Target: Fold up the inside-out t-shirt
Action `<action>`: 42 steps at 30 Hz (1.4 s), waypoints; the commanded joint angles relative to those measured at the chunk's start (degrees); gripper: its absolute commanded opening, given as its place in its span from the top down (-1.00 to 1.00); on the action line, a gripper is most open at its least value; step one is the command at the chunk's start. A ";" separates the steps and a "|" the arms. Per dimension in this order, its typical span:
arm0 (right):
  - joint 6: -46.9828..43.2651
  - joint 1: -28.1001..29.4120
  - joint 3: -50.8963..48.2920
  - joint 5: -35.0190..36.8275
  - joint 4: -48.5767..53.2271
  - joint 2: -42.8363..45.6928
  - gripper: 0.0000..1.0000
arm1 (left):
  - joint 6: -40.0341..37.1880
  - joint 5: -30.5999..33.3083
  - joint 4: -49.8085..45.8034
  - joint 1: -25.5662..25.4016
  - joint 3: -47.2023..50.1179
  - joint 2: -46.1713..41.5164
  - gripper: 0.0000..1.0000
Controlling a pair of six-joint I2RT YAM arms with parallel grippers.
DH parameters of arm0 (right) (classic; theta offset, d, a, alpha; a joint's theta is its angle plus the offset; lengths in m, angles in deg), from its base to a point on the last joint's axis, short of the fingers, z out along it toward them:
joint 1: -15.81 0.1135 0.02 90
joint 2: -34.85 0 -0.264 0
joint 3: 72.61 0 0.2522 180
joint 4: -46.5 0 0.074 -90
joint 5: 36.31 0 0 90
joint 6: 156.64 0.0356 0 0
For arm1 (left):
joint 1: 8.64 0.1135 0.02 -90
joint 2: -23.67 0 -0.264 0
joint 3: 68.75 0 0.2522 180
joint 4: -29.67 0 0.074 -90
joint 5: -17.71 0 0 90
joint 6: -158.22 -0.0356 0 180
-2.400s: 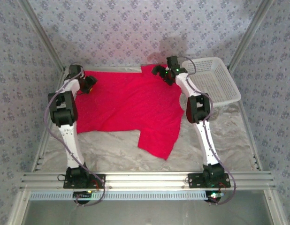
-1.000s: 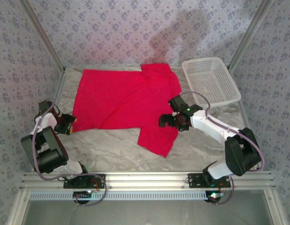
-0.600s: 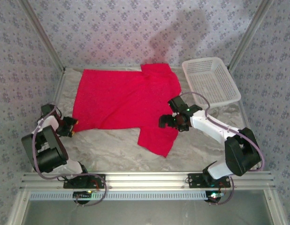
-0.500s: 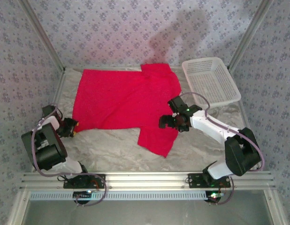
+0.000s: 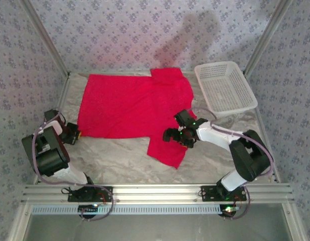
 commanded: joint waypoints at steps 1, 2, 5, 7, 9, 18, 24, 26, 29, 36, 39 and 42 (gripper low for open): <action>2.39 -1.89 -3.68 3.38 3.85 -1.18 -1.00 | -3.02 4.67 -6.23 1.04 -2.70 -2.85 1.00; 2.03 -2.67 -4.89 4.25 4.93 -0.72 -1.00 | -3.09 5.26 -6.47 1.39 -2.56 -3.71 1.00; 0.84 -5.59 -7.73 5.27 7.33 0.69 -1.00 | -2.94 5.82 -6.21 3.11 -1.62 -5.50 1.00; -0.13 -7.06 -8.42 6.00 8.00 1.80 -1.00 | -2.79 5.41 -5.76 3.18 -0.86 -5.85 1.00; -0.97 -7.73 -7.89 6.19 8.30 2.45 -1.00 | -2.46 4.33 -4.71 3.17 0.45 -6.01 1.00; -4.02 -1.37 2.81 7.21 20.01 6.73 -1.00 | -2.24 1.74 -2.38 -0.32 6.25 -10.15 0.98; -1.00 3.48 -1.35 7.56 25.16 13.51 -0.82 | -2.35 2.38 -2.30 -0.70 8.17 -13.52 0.95; 1.19 5.49 -4.68 6.55 24.14 16.40 -0.54 | -2.84 2.51 -3.06 -0.77 7.38 -13.34 0.94; 5.11 8.42 -8.59 4.75 21.25 19.27 -0.14 | -3.73 2.58 -4.58 -0.71 5.97 -13.19 0.94; 9.08 12.85 -12.02 4.87 17.16 18.47 -0.07 | -4.44 3.42 -7.07 -0.35 4.59 -14.61 0.94; 8.76 12.86 -13.49 5.68 14.37 16.81 -0.05 | -4.35 3.44 -7.39 -0.17 4.50 -15.03 0.94; 7.84 12.48 -14.70 6.39 11.15 15.33 0.33 | -4.44 3.53 -7.90 -0.05 4.50 -15.33 0.94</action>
